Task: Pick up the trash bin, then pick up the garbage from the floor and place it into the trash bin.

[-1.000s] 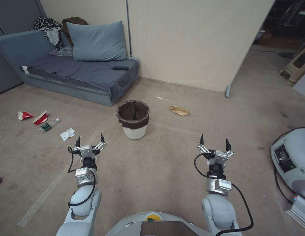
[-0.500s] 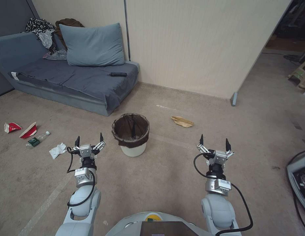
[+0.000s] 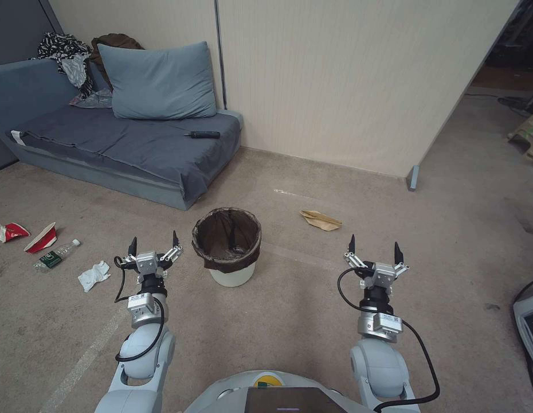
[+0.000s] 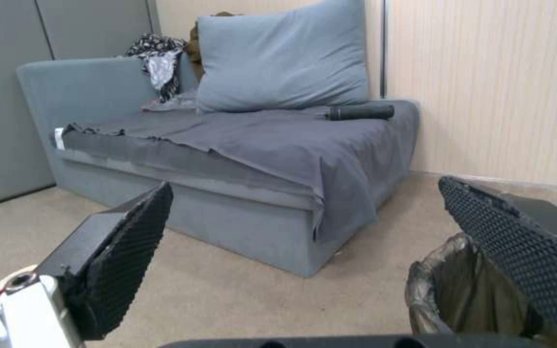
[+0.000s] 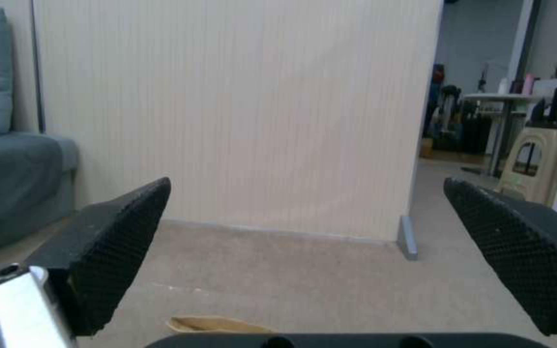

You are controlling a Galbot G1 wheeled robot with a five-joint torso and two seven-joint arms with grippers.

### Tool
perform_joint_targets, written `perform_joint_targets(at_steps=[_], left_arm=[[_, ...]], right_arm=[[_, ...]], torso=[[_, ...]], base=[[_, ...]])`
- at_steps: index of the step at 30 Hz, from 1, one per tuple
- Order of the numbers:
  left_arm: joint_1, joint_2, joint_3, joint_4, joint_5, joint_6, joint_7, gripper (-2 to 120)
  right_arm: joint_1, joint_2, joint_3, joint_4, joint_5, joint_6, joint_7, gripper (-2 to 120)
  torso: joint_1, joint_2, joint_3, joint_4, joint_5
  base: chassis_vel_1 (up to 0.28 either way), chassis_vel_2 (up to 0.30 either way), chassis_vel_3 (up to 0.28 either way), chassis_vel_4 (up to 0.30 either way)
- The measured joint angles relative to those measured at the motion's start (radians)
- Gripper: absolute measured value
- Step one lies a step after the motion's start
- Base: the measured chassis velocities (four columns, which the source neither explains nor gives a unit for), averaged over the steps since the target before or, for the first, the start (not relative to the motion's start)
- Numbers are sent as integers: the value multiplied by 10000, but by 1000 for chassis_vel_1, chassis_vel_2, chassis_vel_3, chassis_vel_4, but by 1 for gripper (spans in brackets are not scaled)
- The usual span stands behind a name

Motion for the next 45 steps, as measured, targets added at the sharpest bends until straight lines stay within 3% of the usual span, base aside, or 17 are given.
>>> perform_joint_targets(at_steps=[13, 21, 28, 30, 31, 38, 45], left_arm=[[-47, 46, -1, -93, -100, -25, -69, 100], [-392, 529, 0, -347, -628, 301, -12, 100], [-930, 2128, 314, -664, -2172, 1570, 160, 100], [-972, 2278, 357, -665, -2272, 1684, 168, 100], [-1164, 2808, 534, -642, -2628, 1994, 206, 100], [-1796, 3850, 1185, -348, -3534, 2449, 277, 100], [-3412, 5171, 2828, 392, -5182, 3080, 172, 100]], right_arm=[[111, 5, 17, -148, 33, 30, -13, 100], [238, -97, 61, -305, 252, 16, -22, 100], [305, -278, 34, -413, 409, -68, -20, 100], [312, -294, 30, -420, 426, -73, -20, 100], [332, -337, 27, -446, 467, -82, -18, 100], [349, -490, 41, -494, 641, -89, -5, 100], [228, -622, 49, -589, 828, -56, 22, 100]], torso=[[0, 0, 1, 1, -1], [0, 0, 0, 2, -1], [0, 0, 1, 0, -1], [0, 0, 1, 1, -2], [0, 0, 1, 2, -2], [0, 0, 1, 1, -2], [0, -1, 2, -1, -2]], base=[[0, 0, 0, 0], [0, 0, 0, 0], [0, 0, 0, 0], [0, 0, 0, 0], [0, 0, 0, 0], [0, 0, 0, 0], [0, 0, 0, 0]])
